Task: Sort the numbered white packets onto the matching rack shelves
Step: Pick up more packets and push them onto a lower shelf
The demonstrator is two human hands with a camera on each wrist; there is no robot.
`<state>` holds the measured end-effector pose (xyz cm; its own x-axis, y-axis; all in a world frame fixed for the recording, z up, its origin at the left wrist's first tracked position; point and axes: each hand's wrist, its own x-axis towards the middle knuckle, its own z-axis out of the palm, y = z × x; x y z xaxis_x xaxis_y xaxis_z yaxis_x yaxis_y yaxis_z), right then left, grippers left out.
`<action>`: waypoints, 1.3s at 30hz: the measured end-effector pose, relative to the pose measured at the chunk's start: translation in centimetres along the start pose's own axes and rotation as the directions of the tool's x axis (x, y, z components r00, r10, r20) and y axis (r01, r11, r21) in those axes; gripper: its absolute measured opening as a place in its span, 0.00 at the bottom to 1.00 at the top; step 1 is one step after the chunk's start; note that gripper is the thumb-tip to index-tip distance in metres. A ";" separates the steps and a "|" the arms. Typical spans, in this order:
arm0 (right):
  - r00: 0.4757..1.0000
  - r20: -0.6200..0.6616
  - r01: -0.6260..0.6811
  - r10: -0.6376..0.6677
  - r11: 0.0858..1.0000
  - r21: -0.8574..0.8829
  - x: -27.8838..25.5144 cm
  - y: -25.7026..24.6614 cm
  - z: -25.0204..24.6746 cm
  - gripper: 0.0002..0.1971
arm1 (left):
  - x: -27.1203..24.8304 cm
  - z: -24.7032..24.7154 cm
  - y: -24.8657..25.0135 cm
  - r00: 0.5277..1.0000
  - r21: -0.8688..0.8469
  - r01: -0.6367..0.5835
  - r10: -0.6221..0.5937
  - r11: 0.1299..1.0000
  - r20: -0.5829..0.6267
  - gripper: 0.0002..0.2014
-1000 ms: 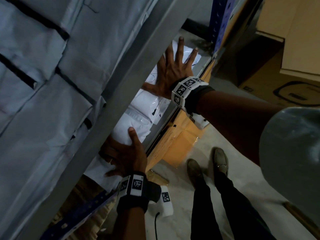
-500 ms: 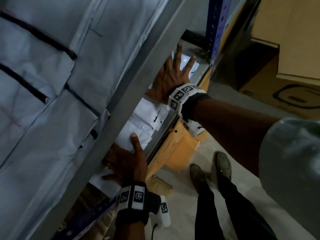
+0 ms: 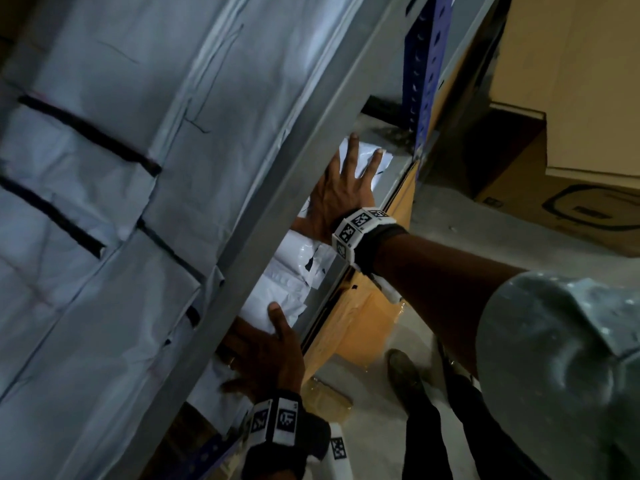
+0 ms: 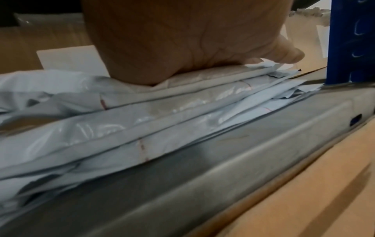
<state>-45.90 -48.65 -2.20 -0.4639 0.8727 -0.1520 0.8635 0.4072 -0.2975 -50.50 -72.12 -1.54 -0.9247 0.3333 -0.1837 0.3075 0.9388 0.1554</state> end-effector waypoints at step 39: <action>0.998 -0.036 0.058 -0.052 0.977 0.204 -13.1 0.9 -9.5 0.26 | -4.2 -12.7 4.5 0.988 -0.043 -0.084 0.088 0.996 0.128 0.36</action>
<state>-37.22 -57.14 8.48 -0.5009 0.8594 -0.1027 0.7766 0.3939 -0.4917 -48.03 -70.38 12.22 -0.8577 0.4234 -0.2917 0.3737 0.9030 0.2122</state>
